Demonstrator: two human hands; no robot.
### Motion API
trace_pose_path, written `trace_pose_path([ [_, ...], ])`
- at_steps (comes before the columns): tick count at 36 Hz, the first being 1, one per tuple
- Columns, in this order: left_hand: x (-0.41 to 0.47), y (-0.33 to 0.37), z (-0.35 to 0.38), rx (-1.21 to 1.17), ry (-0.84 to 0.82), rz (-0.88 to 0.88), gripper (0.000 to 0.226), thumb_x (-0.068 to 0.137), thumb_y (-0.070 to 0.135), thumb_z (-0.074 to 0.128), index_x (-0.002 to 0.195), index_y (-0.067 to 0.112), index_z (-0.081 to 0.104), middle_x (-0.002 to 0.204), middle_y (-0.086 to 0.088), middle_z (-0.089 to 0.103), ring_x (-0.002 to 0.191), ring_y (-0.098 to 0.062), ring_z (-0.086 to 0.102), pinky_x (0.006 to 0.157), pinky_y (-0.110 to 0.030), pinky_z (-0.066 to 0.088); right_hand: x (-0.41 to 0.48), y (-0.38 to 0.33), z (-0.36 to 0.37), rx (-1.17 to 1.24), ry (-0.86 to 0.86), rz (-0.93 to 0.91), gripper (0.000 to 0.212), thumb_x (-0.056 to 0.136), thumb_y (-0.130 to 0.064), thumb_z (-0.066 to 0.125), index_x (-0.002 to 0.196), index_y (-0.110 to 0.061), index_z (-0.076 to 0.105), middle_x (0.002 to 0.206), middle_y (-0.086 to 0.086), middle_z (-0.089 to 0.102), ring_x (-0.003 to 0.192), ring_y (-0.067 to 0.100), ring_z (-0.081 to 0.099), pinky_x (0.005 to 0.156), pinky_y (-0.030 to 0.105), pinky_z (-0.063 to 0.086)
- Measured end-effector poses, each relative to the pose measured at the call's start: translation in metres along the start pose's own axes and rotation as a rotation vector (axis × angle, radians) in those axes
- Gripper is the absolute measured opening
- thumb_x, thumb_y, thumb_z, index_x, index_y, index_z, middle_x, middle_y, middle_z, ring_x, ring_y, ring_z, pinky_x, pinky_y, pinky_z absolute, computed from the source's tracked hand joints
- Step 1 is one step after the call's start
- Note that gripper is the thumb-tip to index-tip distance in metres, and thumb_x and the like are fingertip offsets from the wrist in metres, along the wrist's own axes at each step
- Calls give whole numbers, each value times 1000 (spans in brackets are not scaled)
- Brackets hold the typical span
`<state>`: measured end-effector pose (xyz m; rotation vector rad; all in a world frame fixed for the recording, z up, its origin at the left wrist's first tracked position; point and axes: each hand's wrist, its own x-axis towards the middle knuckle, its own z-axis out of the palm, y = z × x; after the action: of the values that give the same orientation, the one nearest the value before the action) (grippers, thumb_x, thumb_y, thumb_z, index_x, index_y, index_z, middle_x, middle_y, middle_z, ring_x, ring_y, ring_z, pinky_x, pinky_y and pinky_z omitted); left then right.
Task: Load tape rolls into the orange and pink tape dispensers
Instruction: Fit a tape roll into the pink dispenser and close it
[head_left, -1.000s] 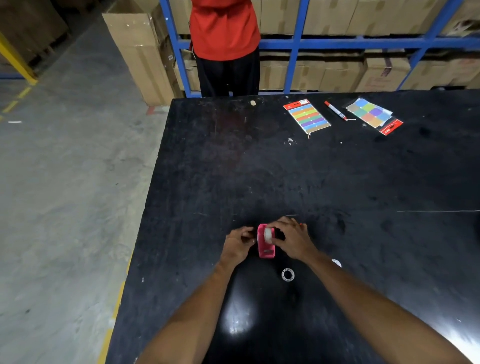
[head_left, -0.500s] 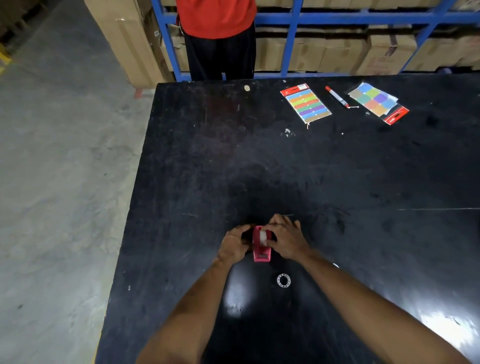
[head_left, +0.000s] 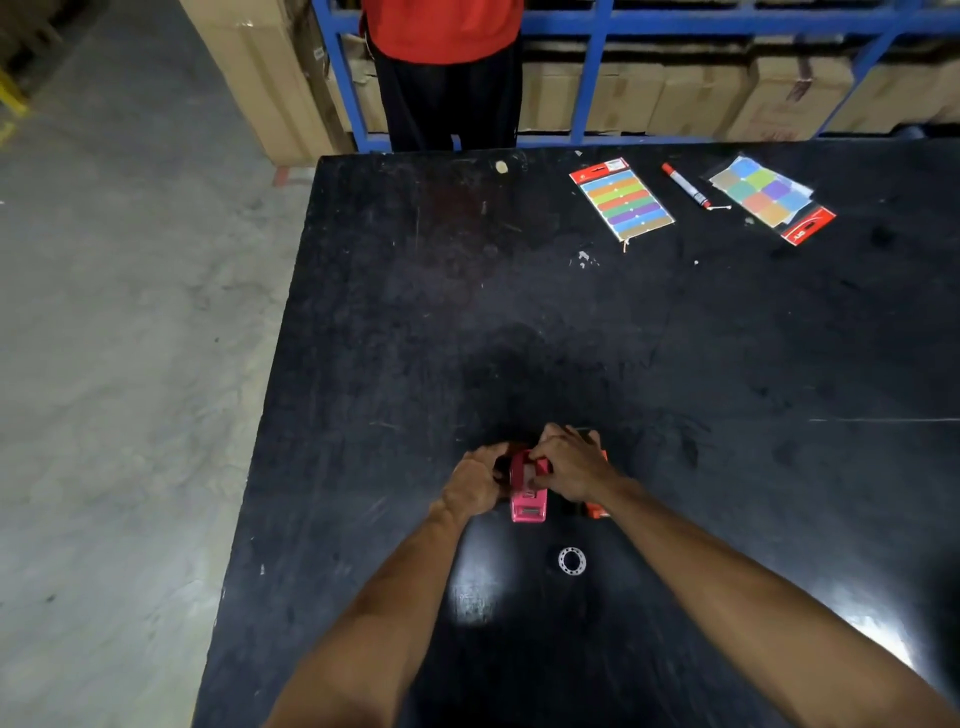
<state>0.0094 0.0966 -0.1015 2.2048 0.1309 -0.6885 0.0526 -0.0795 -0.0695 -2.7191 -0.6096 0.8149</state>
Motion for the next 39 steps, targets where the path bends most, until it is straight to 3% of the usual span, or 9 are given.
trace_pose_path([
  [2,-3,3,-3,-8,-14,-14,69,78,11,77,140,25,50,129,-5,62,112,-22,63,103,-34,51,-3,1,5,66,75,-22,37,82,-42,73,117,-31,65,114,-5,53,113,18,52,93,45,32],
  [6,2,-2,-1,11,-9,-20,70,76,11,78,139,29,50,128,-5,63,113,-23,62,104,-38,51,-13,2,13,143,251,-73,22,82,-35,70,100,-33,57,103,-16,60,105,13,59,85,41,32],
  [11,2,-3,0,7,-5,-19,71,78,5,76,141,24,48,134,-7,59,121,-23,58,109,-36,46,-20,0,21,5,354,-115,9,84,-34,67,93,-31,65,98,-14,70,94,13,60,83,40,32],
  [15,-1,-2,-1,-10,-16,-14,70,82,2,72,142,27,47,139,-9,50,124,-24,55,111,-33,44,-24,4,24,-64,357,-139,26,85,-45,57,101,-30,72,99,-12,73,93,16,61,80,40,32],
  [19,-2,-2,-1,2,-7,13,72,80,5,73,139,37,48,139,-5,54,121,-23,57,111,-39,44,-25,4,26,-112,322,-136,33,76,-40,70,107,-29,70,102,-11,73,95,17,60,80,39,27],
  [22,-1,-2,-1,1,-5,20,67,80,-1,71,139,26,51,134,-4,60,122,-18,57,111,-33,44,-25,-1,25,-96,349,-119,20,82,-37,66,101,-31,68,95,-11,74,93,14,58,79,36,23],
  [25,-1,-3,-1,8,3,5,70,79,1,70,138,33,50,135,-5,59,123,-20,57,111,-38,44,-25,-3,23,-62,376,-128,8,87,-31,63,91,-31,70,90,-13,74,92,13,57,82,35,23],
  [31,-1,-2,1,51,7,-21,70,83,9,70,145,28,42,142,-8,50,124,-26,53,111,-41,43,-31,-4,23,-86,443,-155,11,82,-32,61,79,-28,71,89,-11,61,89,17,53,77,37,27],
  [39,-3,0,0,-132,9,60,58,83,-9,65,133,19,58,126,-7,67,113,-19,65,101,-37,53,-55,-8,47,-107,466,-228,7,75,-33,70,78,-27,72,89,-5,61,85,21,51,75,39,32],
])
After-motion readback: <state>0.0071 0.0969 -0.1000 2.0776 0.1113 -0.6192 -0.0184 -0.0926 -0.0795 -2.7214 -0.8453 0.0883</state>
